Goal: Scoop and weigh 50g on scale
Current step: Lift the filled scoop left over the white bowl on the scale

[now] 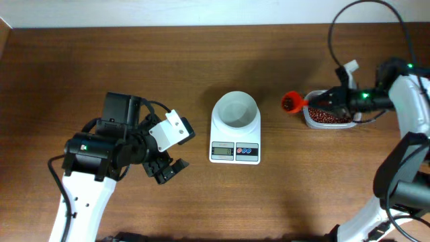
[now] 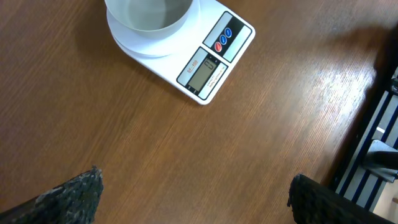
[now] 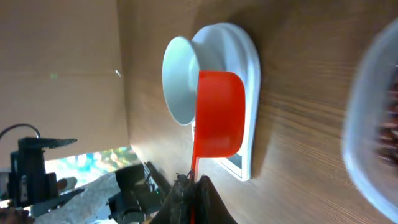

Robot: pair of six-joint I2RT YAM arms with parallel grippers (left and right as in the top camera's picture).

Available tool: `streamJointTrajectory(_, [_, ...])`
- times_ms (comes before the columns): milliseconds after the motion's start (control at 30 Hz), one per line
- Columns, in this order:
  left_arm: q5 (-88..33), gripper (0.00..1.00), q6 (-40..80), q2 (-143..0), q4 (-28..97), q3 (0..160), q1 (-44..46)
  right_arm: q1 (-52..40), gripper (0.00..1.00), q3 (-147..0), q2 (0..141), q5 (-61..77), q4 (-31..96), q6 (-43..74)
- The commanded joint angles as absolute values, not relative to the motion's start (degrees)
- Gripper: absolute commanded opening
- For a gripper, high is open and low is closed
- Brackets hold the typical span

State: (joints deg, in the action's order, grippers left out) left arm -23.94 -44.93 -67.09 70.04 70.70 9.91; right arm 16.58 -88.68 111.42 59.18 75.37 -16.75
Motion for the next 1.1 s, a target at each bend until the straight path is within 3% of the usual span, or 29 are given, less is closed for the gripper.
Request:
streamJointTrajectory(0, [-24.2,0.99,-44.2,-66.9,70.1,70.4,10.1,13.3,0.04,-89.0,111.8,62.2,75.2,-17.8])
streamJointTrajectory(633, [-24.2,0.99,-44.2,-66.9,70.1,70.4,10.1,-0.5,0.04,-89.1,111.8,65.3,67.0,-17.7])
streamJointTrajectory(1067, [-24.2,0.99,-44.2,-66.9,70.1,70.4,10.1,-3.1,0.04,-89.0,111.8,54.0,62.1,-19.4])
